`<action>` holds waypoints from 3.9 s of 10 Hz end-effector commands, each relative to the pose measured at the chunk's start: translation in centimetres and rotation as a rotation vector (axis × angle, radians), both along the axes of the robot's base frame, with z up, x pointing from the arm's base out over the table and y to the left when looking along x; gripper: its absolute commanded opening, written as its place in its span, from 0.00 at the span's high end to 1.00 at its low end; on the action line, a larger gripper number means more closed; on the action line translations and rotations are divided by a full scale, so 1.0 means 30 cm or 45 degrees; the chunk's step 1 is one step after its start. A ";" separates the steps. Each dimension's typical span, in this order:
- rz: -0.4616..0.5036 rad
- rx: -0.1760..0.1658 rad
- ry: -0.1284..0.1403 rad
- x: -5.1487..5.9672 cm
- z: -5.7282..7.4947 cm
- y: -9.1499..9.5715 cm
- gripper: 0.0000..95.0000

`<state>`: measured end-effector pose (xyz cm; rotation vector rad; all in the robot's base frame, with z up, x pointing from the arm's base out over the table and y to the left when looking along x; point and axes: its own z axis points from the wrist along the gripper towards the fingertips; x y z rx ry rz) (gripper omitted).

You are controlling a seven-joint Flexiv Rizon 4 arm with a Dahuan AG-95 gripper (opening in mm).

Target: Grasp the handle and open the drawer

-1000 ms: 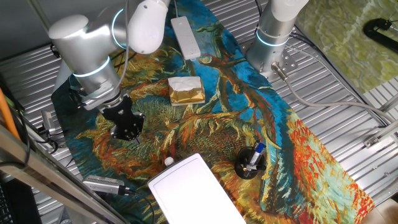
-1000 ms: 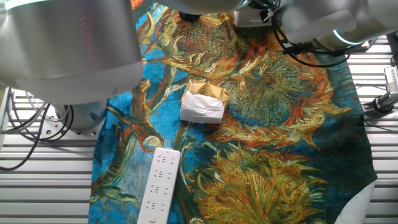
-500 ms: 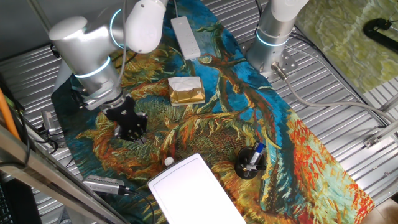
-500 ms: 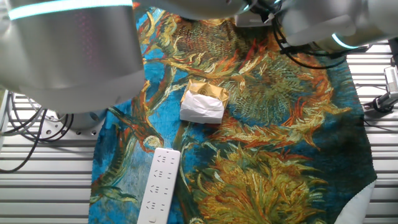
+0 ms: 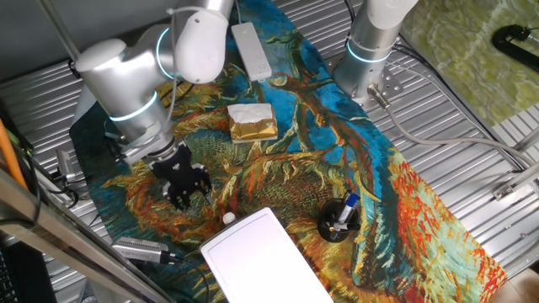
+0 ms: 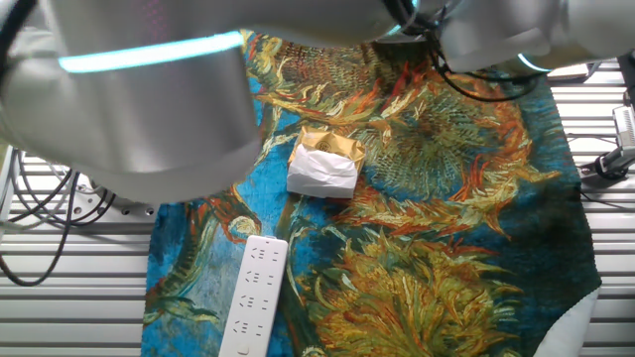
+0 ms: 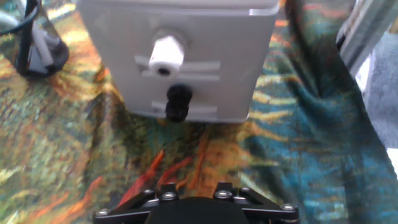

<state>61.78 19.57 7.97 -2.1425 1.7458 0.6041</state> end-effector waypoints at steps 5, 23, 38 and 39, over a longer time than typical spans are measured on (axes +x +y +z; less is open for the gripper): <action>-0.016 0.036 0.015 -0.031 0.007 0.076 0.60; -0.004 -0.120 -0.055 -0.047 -0.001 0.105 0.40; -0.028 -0.092 0.016 -0.168 -0.025 0.147 0.40; -0.055 -0.058 0.020 -0.194 -0.038 0.162 0.40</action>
